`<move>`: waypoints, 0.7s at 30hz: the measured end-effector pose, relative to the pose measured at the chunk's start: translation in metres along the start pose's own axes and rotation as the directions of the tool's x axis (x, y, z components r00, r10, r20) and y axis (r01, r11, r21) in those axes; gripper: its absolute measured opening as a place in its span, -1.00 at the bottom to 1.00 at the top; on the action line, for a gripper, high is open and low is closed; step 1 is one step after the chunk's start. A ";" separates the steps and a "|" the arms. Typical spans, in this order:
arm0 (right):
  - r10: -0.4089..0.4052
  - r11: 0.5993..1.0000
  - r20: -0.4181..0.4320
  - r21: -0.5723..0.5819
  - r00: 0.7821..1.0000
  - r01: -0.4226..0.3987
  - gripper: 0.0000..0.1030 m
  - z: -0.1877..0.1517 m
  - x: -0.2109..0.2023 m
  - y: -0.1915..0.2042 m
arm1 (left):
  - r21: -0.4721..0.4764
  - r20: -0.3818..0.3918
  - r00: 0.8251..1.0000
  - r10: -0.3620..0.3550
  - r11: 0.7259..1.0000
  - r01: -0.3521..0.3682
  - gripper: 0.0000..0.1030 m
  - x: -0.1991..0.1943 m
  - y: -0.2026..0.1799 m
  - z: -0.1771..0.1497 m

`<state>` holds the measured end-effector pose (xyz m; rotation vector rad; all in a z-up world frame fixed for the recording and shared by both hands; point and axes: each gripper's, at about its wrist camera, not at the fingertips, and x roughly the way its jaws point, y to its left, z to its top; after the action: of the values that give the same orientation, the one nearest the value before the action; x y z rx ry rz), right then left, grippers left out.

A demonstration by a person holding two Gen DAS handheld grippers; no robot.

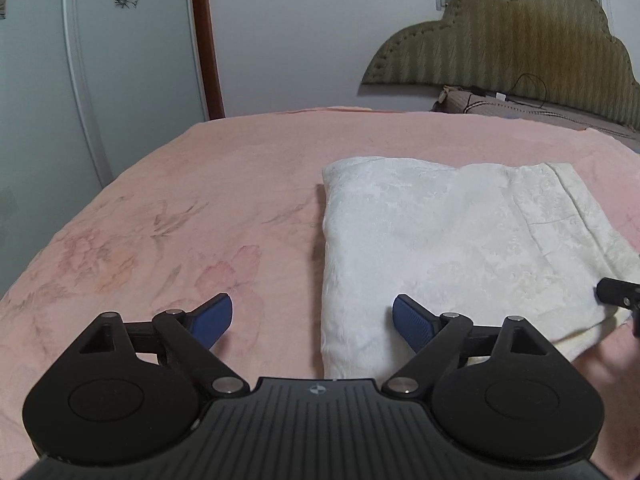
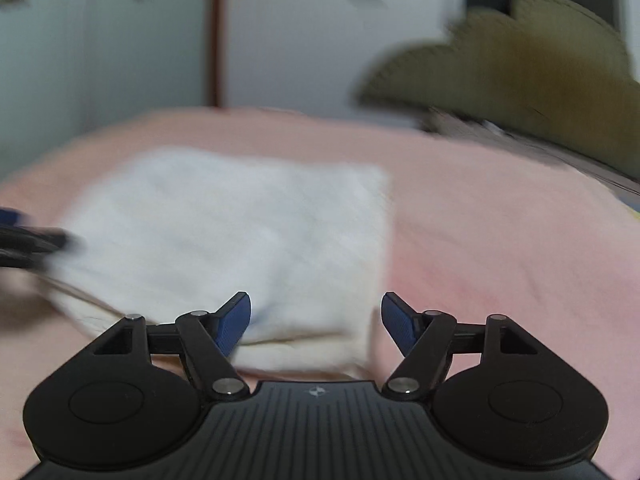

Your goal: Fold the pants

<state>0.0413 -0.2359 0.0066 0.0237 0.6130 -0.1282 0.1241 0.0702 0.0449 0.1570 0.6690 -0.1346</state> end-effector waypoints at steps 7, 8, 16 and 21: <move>-0.020 0.996 0.049 0.086 0.999 0.015 0.69 -0.006 -0.043 0.004 | -0.027 0.006 1.000 -0.008 1.000 0.008 0.81 -0.017 0.003 -0.005; -0.021 0.996 0.038 0.083 0.999 0.018 0.78 -0.008 -0.047 0.007 | -0.032 0.003 1.000 -0.016 0.999 0.016 0.81 -0.019 0.003 -0.006; 0.046 0.997 -0.082 0.060 0.996 -0.041 0.85 -0.017 -0.068 0.037 | -0.024 -0.019 0.999 -0.040 0.999 0.040 0.81 -0.035 -0.001 -0.016; 0.124 0.989 -0.156 0.094 0.980 -0.110 0.85 -0.014 -0.087 0.046 | -0.042 -0.035 0.998 -0.047 0.998 0.046 0.82 -0.039 0.003 -0.022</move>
<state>-0.0308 -0.1794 0.0444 0.1535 0.7667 -0.0383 0.0808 0.0798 0.0525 0.1049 0.7113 -0.1628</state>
